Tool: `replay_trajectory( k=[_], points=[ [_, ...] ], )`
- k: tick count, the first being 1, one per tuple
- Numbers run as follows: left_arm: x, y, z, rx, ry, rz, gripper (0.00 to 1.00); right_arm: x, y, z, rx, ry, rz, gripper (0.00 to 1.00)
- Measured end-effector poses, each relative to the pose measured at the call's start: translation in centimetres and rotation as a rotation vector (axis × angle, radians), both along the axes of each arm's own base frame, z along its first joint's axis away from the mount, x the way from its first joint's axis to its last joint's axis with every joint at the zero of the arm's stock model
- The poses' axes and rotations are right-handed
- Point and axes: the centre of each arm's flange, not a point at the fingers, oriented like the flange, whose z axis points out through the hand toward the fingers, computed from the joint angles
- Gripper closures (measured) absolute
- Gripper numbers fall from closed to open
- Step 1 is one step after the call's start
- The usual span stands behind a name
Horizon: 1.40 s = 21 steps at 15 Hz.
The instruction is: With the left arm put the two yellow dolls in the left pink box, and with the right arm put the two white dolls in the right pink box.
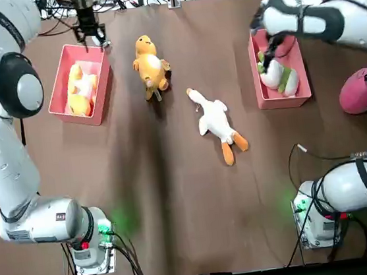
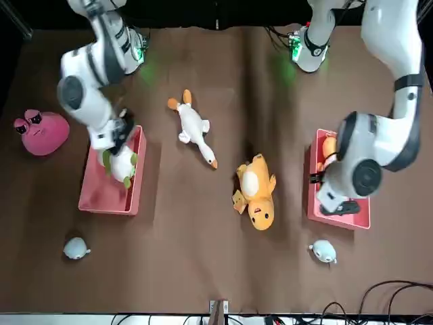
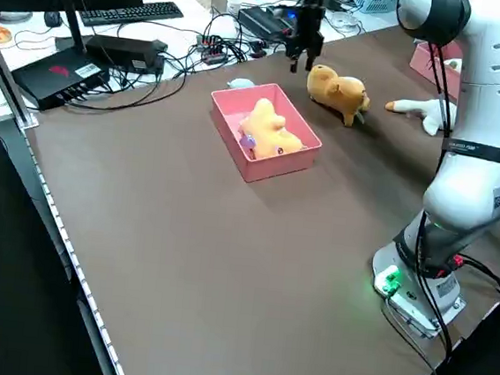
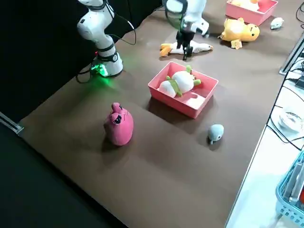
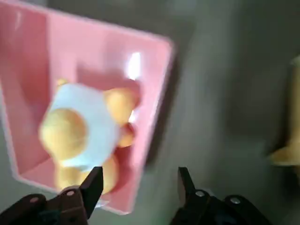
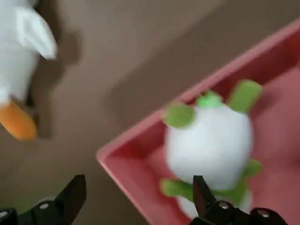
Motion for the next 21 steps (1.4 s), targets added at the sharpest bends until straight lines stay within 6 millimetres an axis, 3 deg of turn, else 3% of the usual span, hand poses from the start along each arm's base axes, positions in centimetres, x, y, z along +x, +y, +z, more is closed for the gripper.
replay_trajectory(
  k=[3, 7, 9, 10, 13, 16, 18, 21],
  points=[
    [-0.1, -5.9, 0.4, -0.028, -0.115, 0.025, 0.27, -3.4, 9.1, 0.0, -0.030, -0.042, -0.079, 0.00],
    [0.7, -10.0, -2.2, -0.128, -0.200, 0.184, 0.27, -9.3, 18.9, -1.9, -0.006, -0.132, -0.211, 0.00],
    [1.0, -11.2, -3.8, -0.215, -0.177, 0.331, 0.27, -12.0, 22.2, -3.9, 0.004, -0.144, -0.250, 0.00],
    [0.9, -12.6, -4.8, -0.282, -0.147, 0.435, 0.27, -12.7, 23.2, -6.1, 0.015, -0.150, -0.263, 0.00],
    [0.4, -14.1, -6.4, -0.291, -0.120, 0.476, 0.27, -13.1, 23.3, -9.2, 0.040, -0.166, -0.297, 0.00],
    [0.8, -14.1, -8.0, -0.297, -0.130, 0.487, 0.27, -14.9, 25.3, -11.9, 0.061, -0.174, -0.312, 0.00],
    [0.9, -14.0, -9.1, -0.298, -0.130, 0.492, 0.27, -14.9, 25.3, -13.1, 0.059, -0.172, -0.315, 0.00],
    [1.0, -14.0, -9.5, -0.298, -0.130, 0.494, 0.27, -13.9, 24.3, -13.4, 0.049, -0.177, -0.339, 0.29]
  ],
)
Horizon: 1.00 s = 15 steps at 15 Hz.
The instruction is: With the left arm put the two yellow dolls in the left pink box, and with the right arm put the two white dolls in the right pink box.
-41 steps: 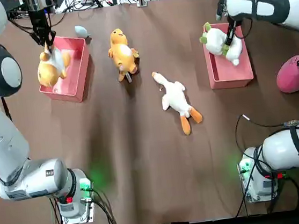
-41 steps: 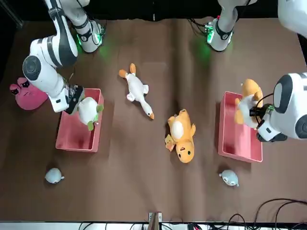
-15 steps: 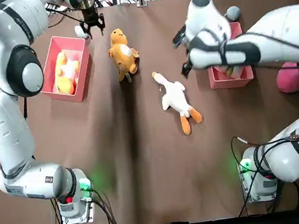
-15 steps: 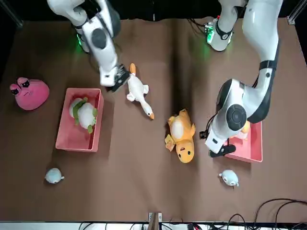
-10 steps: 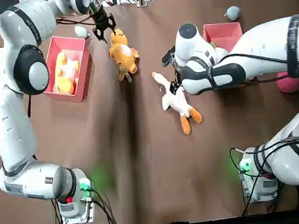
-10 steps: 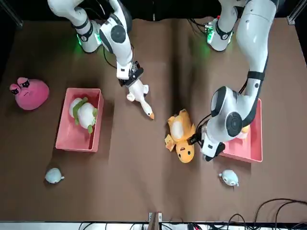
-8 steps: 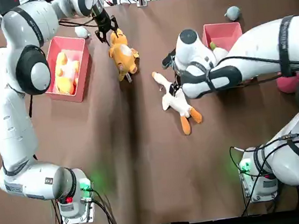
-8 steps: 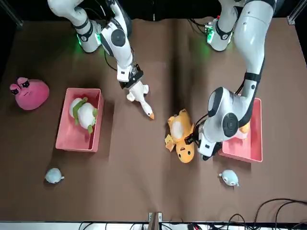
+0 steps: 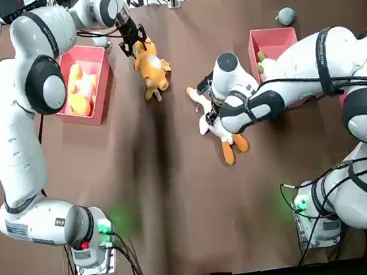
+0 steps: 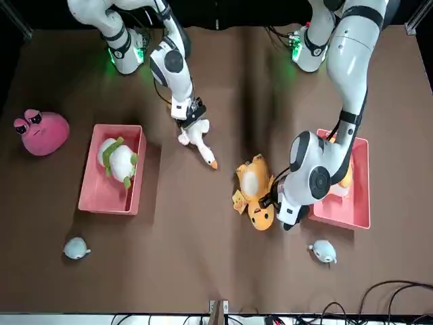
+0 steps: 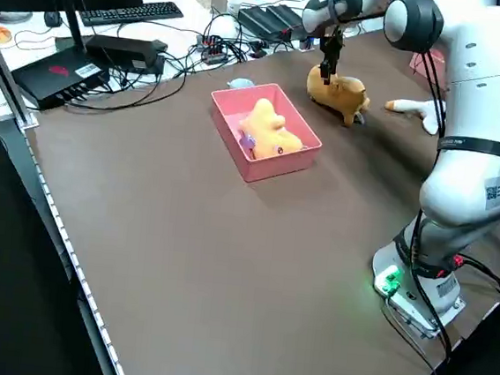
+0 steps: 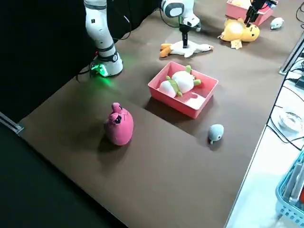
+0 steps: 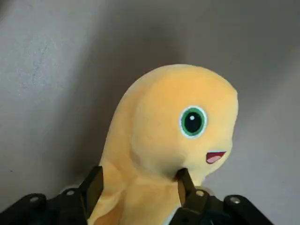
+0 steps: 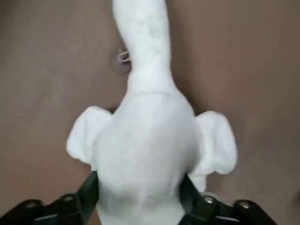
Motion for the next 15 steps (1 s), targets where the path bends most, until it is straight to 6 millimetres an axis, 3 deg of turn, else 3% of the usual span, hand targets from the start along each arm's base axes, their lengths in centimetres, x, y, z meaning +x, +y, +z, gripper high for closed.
replay_trajectory(
  k=[6, 8, 9, 10, 12, 14, 15],
  points=[
    [0.6, -0.5, 0.8, -0.029, -0.085, -0.077, 0.27, 2.4, -1.7, 0.5, -0.006, -0.015, -0.041, 0.80],
    [0.9, -0.7, 1.0, -0.038, -0.121, -0.102, 0.27, 4.2, -3.1, 2.2, -0.018, -0.015, -0.047, 0.84],
    [0.9, -1.0, 1.1, -0.040, -0.139, -0.116, 0.27, 5.5, -4.1, 3.9, -0.023, -0.013, -0.049, 0.84],
    [0.8, -1.5, 0.8, -0.026, -0.163, -0.140, 0.27, 8.8, -7.0, 9.3, -0.037, 0.005, -0.044, 0.84],
    [0.8, -1.6, 0.0, -0.011, -0.172, -0.154, 0.27, 12.2, -11.1, 15.6, -0.047, 0.025, -0.014, 0.84],
    [0.8, -1.6, -0.6, -0.008, -0.174, -0.156, 0.27, 15.1, -15.3, 20.3, -0.043, 0.025, 0.029, 0.84],
    [0.8, -1.6, -0.8, -0.008, -0.173, -0.156, 0.27, 16.2, -17.3, 21.4, -0.041, 0.021, 0.051, 0.84]
  ],
)
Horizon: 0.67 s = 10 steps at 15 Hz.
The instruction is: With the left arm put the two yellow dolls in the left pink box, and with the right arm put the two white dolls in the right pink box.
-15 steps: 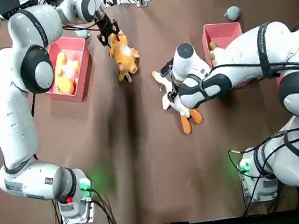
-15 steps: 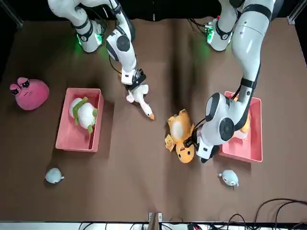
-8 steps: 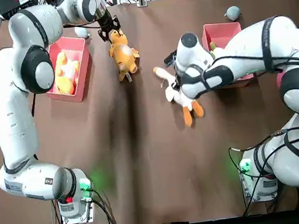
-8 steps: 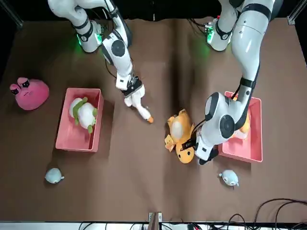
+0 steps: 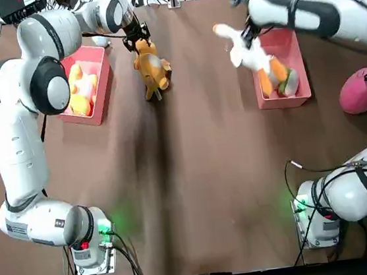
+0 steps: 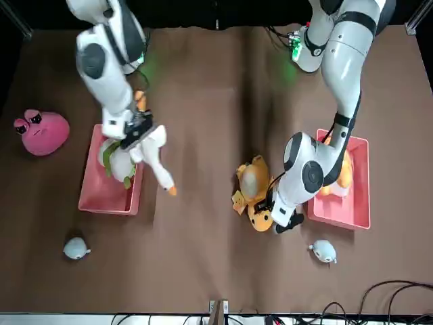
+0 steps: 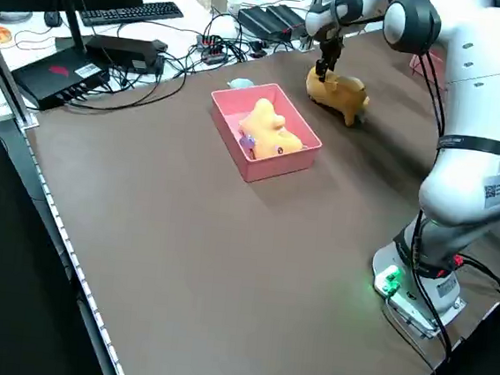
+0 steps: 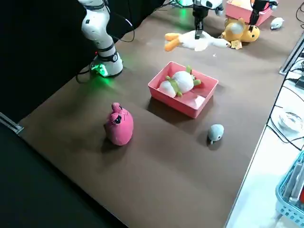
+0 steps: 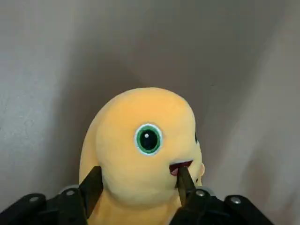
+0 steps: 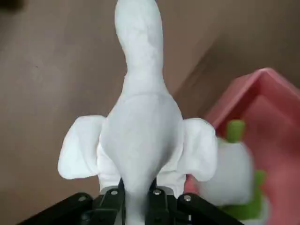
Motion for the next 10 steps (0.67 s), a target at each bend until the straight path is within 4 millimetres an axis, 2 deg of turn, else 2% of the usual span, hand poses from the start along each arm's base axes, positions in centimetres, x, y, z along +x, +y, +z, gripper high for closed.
replay_trajectory(
  k=[2, 3, 4, 6, 8, 10],
  points=[
    [0.0, 0.0, -0.2, 0.002, 0.001, -0.001, 0.29, 1.9, -4.0, 0.3, 0.005, -0.014, 0.047, 0.84],
    [0.0, 0.0, -0.3, 0.007, -0.004, -0.005, 0.33, 2.9, -6.0, -0.1, 0.008, -0.031, 0.072, 0.84],
    [0.1, 0.1, -0.2, 0.016, -0.012, -0.012, 0.43, 3.9, -7.6, -0.8, 0.010, -0.048, 0.099, 0.85],
    [0.2, 0.1, -0.1, 0.022, -0.022, -0.018, 0.61, 5.5, -10.2, -3.3, 0.006, -0.058, 0.133, 0.88],
    [0.2, 0.1, -0.1, 0.023, -0.024, -0.018, 0.77, 6.7, -11.9, -6.4, 0.001, -0.050, 0.154, 0.88],
    [0.3, 0.3, -0.1, 0.025, -0.025, -0.017, 0.83, 7.8, -14.2, -9.3, -0.004, -0.059, 0.162, 0.88]
  ],
)
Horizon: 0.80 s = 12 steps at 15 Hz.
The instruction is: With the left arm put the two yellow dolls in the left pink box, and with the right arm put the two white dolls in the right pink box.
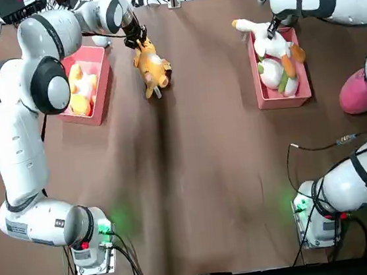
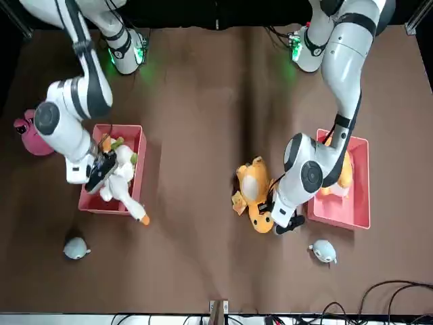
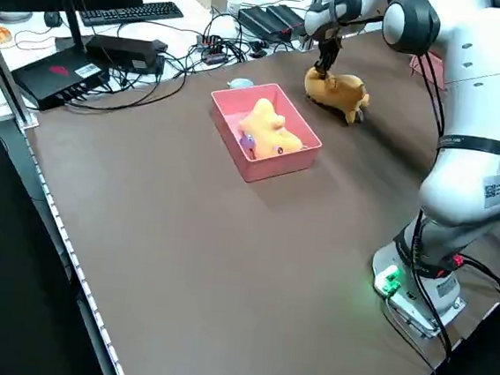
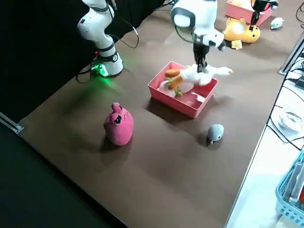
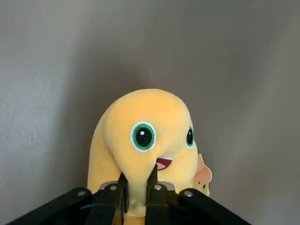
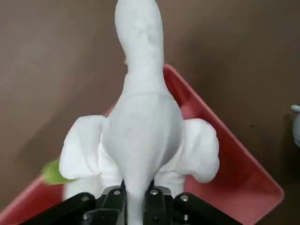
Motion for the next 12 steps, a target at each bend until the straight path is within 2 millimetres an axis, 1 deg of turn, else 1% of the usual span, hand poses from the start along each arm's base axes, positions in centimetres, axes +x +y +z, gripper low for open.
replay_trajectory(
  k=[2, 3, 4, 6, 7, 9, 10, 11, 12],
  points=[
    [0.1, 0.4, 0.1, 0.012, 0.002, -0.003, 0.83, 0.8, -2.2, -2.3, -0.003, -0.012, -0.001, 0.88],
    [0.1, 0.7, 0.2, 0.023, 0.014, -0.006, 0.83, 1.1, -2.8, -3.0, -0.004, -0.022, -0.004, 0.88],
    [0.0, 1.1, 0.5, 0.036, 0.035, -0.010, 0.83, 1.4, -3.1, -3.8, -0.003, -0.028, -0.009, 0.88],
    [-0.4, 2.4, 2.0, 0.075, 0.101, -0.018, 0.83, 1.6, -3.0, -5.2, -0.004, -0.038, -0.008, 0.88],
    [-0.6, 3.3, 3.1, 0.096, 0.139, -0.018, 0.83, 1.7, -3.0, -5.9, -0.004, -0.040, -0.007, 0.88],
    [-1.1, 5.7, 6.2, 0.134, 0.189, -0.009, 0.83, 1.9, -3.0, -7.0, -0.004, -0.053, -0.007, 0.88],
    [-1.4, 8.4, 9.5, 0.186, 0.214, 0.001, 0.85, 2.1, -3.0, -8.1, -0.004, -0.073, -0.007, 0.86],
    [-1.7, 9.6, 11.1, 0.214, 0.218, 0.006, 0.88, 2.2, -3.0, -8.6, -0.004, -0.078, -0.007, 0.85],
    [-1.9, 10.8, 12.6, 0.249, 0.213, 0.009, 0.90, 2.3, -2.9, -8.9, -0.004, -0.081, -0.008, 0.79]
  ],
)
